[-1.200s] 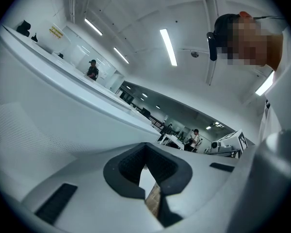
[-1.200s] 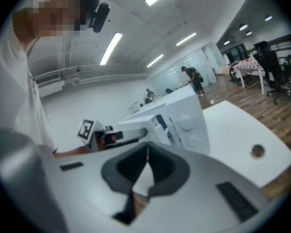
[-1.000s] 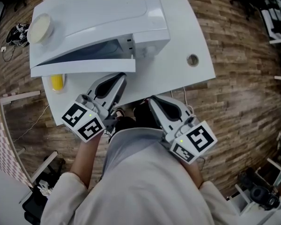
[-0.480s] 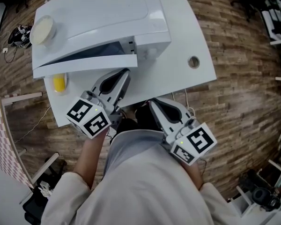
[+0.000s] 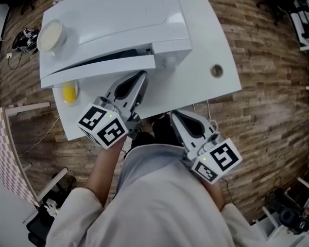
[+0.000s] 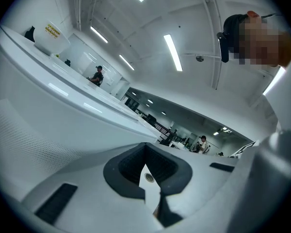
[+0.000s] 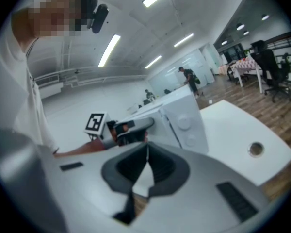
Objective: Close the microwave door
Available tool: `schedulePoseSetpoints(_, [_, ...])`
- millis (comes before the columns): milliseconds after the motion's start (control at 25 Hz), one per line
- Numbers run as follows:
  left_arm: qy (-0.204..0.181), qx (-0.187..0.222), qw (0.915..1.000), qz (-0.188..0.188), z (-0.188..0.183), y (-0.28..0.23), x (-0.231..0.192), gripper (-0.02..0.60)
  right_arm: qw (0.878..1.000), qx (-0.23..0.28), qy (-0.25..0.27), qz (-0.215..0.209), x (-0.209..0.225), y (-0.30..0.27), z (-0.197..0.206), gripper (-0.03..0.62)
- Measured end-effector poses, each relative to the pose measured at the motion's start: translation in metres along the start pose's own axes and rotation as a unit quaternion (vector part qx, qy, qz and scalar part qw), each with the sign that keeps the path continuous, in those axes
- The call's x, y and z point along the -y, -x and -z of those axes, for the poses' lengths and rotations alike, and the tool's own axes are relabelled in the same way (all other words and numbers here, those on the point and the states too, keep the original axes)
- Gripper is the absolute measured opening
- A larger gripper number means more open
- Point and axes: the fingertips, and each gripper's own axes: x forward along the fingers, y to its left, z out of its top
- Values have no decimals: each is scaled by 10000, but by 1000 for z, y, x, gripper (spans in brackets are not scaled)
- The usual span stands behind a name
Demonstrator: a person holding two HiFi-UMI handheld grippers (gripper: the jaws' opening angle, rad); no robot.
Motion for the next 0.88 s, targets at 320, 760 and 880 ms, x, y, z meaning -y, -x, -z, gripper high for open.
schedulePoseSetpoints(320, [11,87,9999,-97,-8,-6,-5,14,10000,14,-30,13,5,1,-4,23])
schedulePoseSetpoints(760, [42,259,9996,-127,-7,-9,-6,12,9998,-91,-24,-178,7,-7,1,23])
schedulePoseSetpoints(880, [18,249,9996,-159,-7,-9,-6,12,9998,-84,-12,-207,5,-9,1,23])
